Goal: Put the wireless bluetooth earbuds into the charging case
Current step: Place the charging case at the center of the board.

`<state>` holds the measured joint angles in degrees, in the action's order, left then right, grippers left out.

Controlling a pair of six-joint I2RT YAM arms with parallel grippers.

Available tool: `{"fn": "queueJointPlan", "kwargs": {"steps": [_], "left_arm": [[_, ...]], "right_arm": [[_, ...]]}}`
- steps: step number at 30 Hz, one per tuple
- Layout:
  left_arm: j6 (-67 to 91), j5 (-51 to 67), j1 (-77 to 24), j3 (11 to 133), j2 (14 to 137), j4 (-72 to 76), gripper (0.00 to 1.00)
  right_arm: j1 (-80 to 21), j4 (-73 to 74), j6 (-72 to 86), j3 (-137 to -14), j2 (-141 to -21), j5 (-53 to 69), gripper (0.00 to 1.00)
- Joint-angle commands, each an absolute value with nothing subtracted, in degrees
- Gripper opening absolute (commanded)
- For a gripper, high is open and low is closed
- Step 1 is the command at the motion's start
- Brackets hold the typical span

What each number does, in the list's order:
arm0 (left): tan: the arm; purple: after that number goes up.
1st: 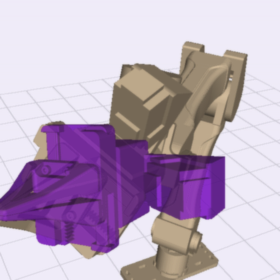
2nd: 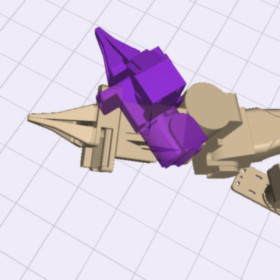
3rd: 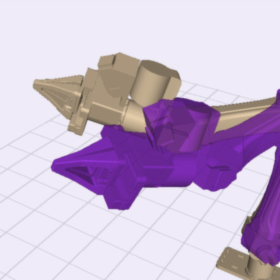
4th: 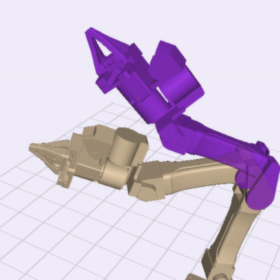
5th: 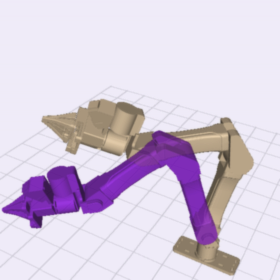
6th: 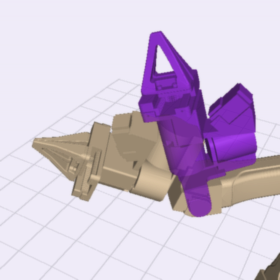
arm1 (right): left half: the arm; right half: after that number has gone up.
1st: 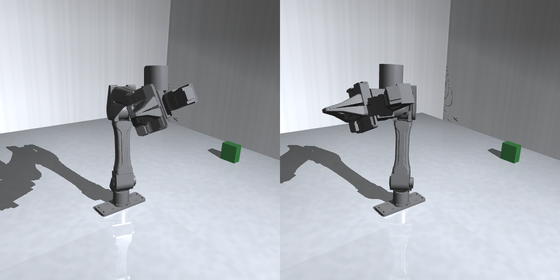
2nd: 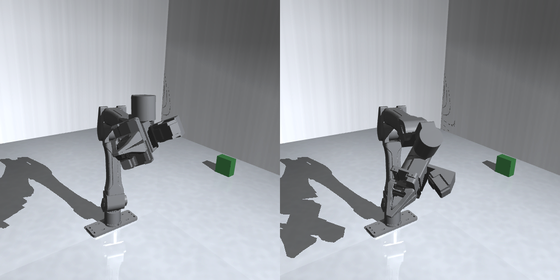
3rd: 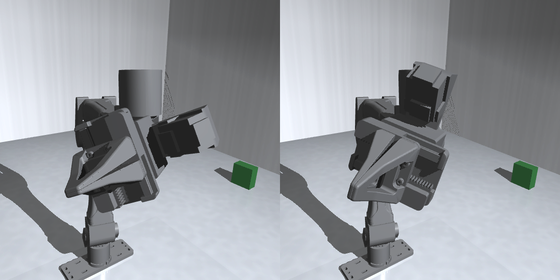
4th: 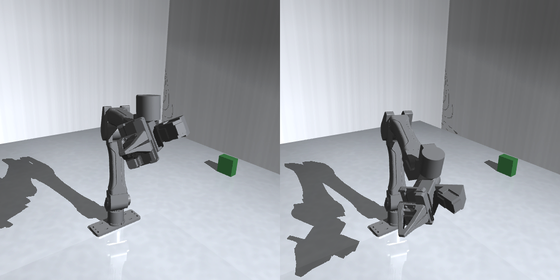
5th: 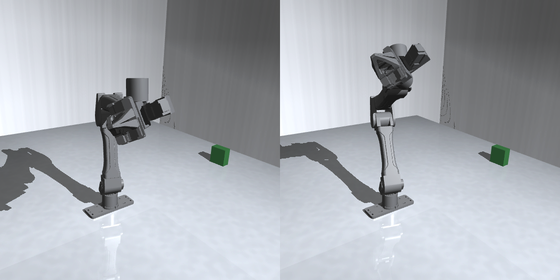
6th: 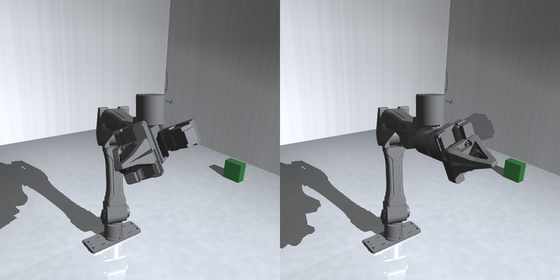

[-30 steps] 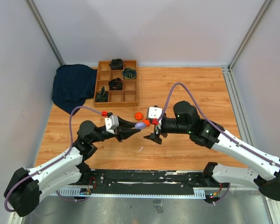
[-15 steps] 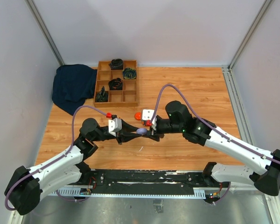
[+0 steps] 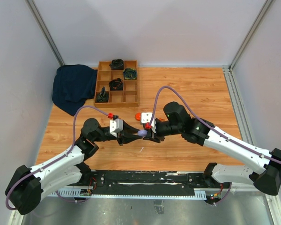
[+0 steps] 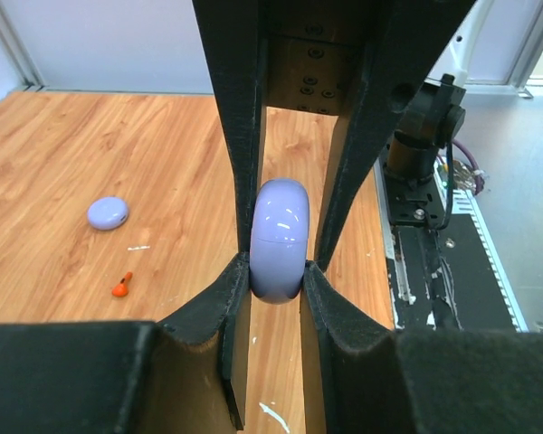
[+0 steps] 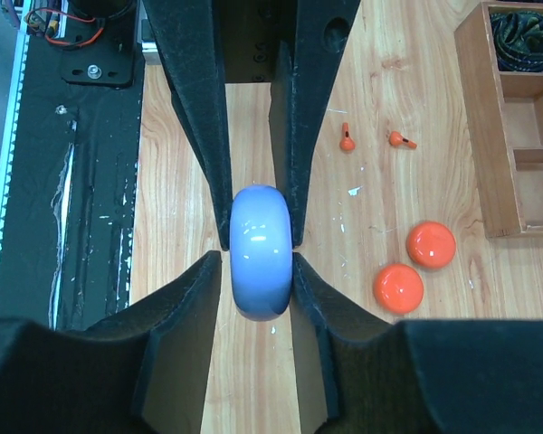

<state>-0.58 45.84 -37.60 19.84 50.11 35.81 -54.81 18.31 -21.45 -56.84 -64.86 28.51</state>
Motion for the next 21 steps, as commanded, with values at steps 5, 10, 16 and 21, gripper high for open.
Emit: {"fn": "queueJointPlan", "kwargs": {"steps": [5,10,16,21], "left_arm": [[0.5,46.9,-37.3,21.5,50.5,38.1,0.15],[0.7,45.6,-37.3,21.1,50.1,38.2,0.26],[0.8,43.3,-37.3,20.6,49.5,38.2,0.43],[1.1,38.8,-37.3,19.5,48.1,38.3,0.58]], "right_arm": [[-54.7,18.2,-21.6,-58.6,-64.6,30.9,0.26],[-54.6,18.8,-21.6,-58.4,-64.6,28.9,0.11],[-54.6,19.5,-20.6,-58.5,-63.6,26.9,0.01],[-54.0,20.9,-19.0,-58.3,-62.8,23.6,0.01]]}}
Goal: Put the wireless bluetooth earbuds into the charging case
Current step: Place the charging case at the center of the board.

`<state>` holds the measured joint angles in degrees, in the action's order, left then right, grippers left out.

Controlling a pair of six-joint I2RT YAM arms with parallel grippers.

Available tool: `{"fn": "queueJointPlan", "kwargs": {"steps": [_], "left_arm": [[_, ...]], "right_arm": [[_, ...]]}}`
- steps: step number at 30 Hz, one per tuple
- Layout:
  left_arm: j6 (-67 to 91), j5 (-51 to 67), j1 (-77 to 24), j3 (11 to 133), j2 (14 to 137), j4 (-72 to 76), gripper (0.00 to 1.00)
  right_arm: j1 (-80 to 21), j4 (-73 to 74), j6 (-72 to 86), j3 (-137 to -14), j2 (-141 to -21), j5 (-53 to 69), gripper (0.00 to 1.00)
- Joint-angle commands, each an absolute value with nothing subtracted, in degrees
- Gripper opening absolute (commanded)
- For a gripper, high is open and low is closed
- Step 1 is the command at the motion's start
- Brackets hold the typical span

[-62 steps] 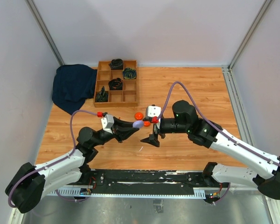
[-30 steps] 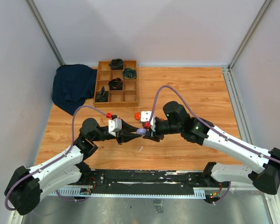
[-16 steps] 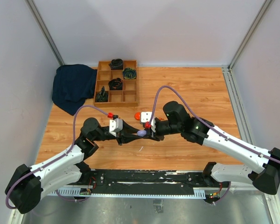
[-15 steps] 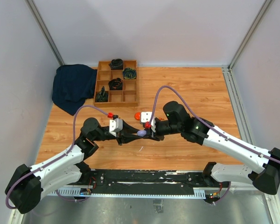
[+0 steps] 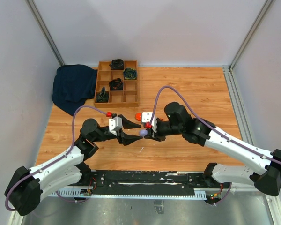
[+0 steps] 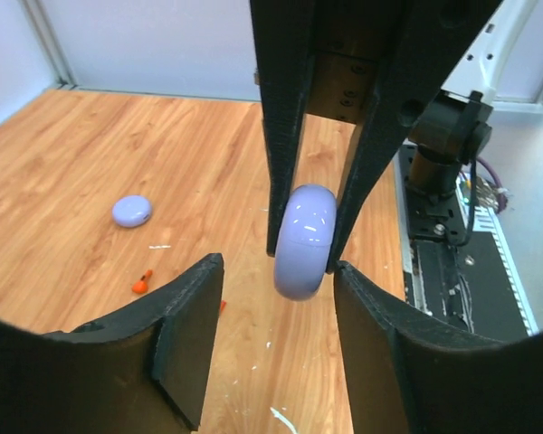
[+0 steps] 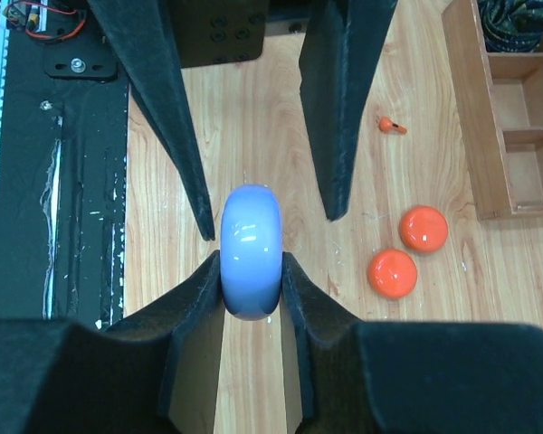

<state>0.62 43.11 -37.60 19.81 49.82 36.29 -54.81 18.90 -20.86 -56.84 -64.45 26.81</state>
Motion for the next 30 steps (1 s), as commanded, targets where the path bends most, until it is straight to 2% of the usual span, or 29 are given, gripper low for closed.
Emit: {"fn": "queueJointPlan", "kwargs": {"steps": [1,8,12,17,23,30], "left_arm": [[1.2,37.7,-37.3,19.1,47.7,38.3,0.6],[4.8,26.8,-37.3,15.8,44.5,40.0,0.8],[9.6,21.7,-37.3,13.6,43.0,41.8,0.87],[16.3,15.9,-37.3,10.2,40.1,42.7,0.89],[21.9,10.9,-37.3,8.8,38.3,36.6,0.94],[22.4,5.5,-37.1,10.0,38.1,29.9,0.99]], "right_arm": [[-53.6,21.5,-18.4,-58.4,-62.7,22.4,0.01],[-45.7,22.8,-8.1,-55.7,-62.6,18.8,0.01],[-38.0,23.4,-0.2,-53.5,-63.9,17.4,0.01],[-27.3,21.4,6.8,-49.3,-66.0,17.0,0.01],[-13.5,14.2,15.7,-44.3,-70.7,21.1,0.01],[-3.8,7.9,22.8,-44.3,-80.5,22.4,0.02]]}}
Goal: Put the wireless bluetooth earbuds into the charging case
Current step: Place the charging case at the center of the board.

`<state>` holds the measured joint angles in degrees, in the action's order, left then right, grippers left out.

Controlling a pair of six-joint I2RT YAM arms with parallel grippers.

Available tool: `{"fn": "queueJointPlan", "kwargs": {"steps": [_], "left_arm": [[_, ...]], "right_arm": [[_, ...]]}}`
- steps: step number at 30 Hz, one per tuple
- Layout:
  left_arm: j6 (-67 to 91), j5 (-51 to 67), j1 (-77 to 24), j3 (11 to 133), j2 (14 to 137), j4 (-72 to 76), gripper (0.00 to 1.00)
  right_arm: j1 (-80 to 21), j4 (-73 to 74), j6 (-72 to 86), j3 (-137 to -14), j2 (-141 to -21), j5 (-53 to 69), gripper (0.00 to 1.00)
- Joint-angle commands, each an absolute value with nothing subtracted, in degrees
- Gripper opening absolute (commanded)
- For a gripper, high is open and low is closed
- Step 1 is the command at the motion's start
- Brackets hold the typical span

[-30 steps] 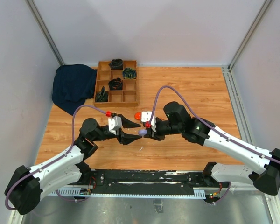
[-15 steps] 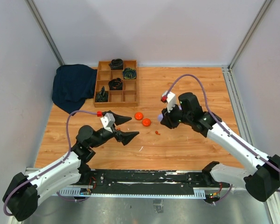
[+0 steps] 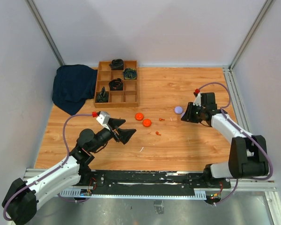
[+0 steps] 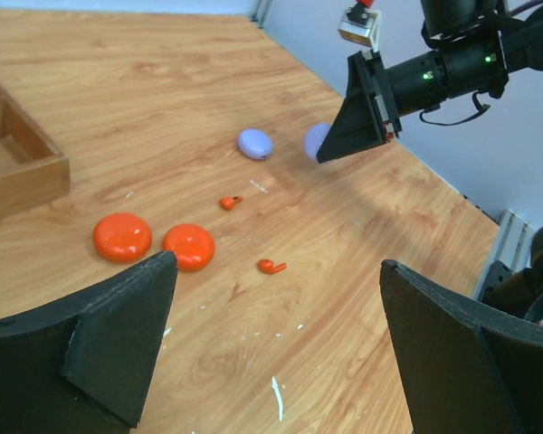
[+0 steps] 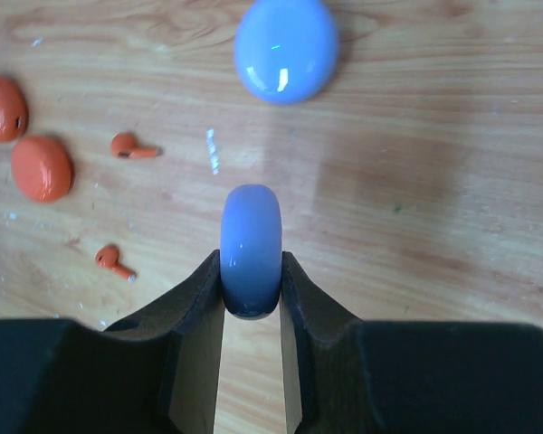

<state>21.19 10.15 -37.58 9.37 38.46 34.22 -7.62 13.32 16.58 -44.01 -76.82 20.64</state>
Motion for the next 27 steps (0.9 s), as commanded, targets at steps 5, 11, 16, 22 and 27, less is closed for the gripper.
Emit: {"fn": "queueJointPlan", "kwargs": {"steps": [5,11,16,22,27], "left_arm": [[23.7,2.8,-36.6,11.0,39.0,26.4,0.99],[24.1,2.8,-35.8,12.0,40.5,24.2,0.99],[23.9,3.6,-35.5,13.5,42.7,22.6,0.99],[24.9,2.0,-35.5,13.6,43.6,22.3,0.98],[25.2,1.5,-35.5,15.6,44.6,19.9,0.98]], "right_arm": [[-0.6,5.2,23.8,-47.4,-87.6,24.1,0.05],[1.4,4.9,24.0,-51.5,-95.2,27.6,0.1],[2.3,5.2,24.1,-51.7,-97.3,29.2,0.31],[3.8,6.3,23.1,-49.2,-95.7,26.8,0.56],[3.8,8.2,21.9,-47.2,-92.1,23.0,0.72]]}}
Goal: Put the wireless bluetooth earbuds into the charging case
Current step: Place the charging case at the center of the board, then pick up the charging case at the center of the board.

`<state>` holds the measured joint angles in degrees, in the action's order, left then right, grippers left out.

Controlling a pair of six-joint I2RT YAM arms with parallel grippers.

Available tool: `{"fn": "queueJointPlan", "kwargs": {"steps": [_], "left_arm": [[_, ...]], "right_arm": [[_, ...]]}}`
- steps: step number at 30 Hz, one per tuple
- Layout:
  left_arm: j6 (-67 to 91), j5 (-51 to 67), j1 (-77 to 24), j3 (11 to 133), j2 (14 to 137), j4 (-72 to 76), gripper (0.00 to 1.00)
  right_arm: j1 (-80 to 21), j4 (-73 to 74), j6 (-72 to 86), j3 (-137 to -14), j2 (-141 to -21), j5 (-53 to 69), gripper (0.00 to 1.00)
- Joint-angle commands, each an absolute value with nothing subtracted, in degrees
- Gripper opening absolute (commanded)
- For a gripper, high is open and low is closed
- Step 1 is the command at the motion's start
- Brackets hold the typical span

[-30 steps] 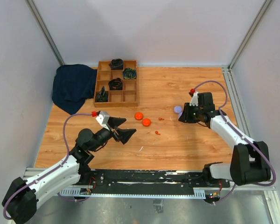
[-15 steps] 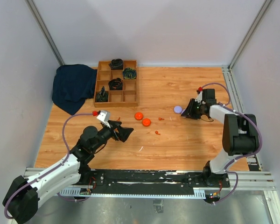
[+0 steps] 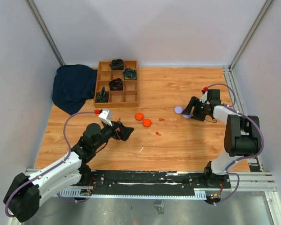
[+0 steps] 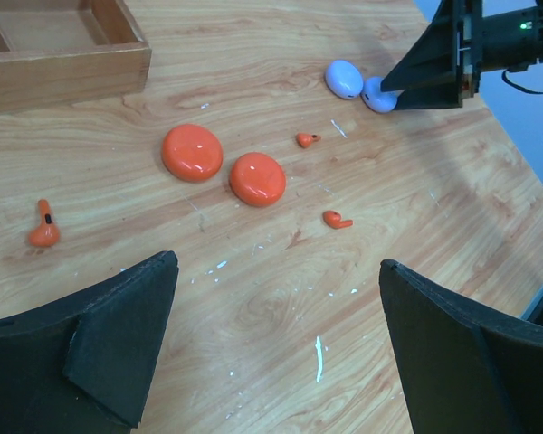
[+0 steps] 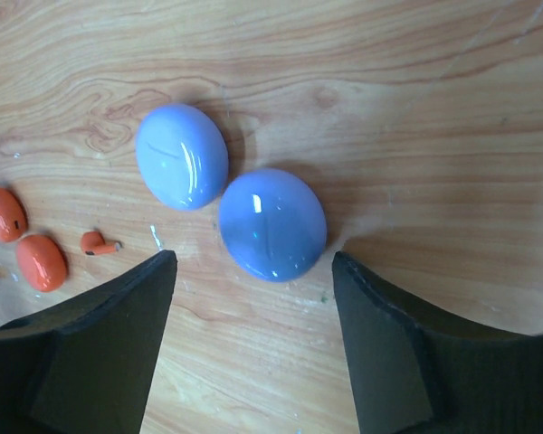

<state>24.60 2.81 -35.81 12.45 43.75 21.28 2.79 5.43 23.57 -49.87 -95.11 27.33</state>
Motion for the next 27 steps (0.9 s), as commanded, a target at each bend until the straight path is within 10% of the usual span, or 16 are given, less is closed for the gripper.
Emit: {"fn": "queueJointPlan", "kwargs": {"steps": [1,14,27], "left_arm": [[25.3,1.9,-35.5,16.2,45.2,19.7,0.99],[30.7,-0.2,-35.5,26.7,52.5,5.9,0.99],[33.3,2.2,-35.1,29.3,64.5,3.5,0.96]], "right_arm": [[3.7,8.2,21.7,-46.7,-91.0,22.5,0.76],[-16.6,8.3,15.7,-42.4,-76.8,10.6,0.97],[-38.5,3.2,7.5,-53.3,-88.6,5.0,0.97]]}}
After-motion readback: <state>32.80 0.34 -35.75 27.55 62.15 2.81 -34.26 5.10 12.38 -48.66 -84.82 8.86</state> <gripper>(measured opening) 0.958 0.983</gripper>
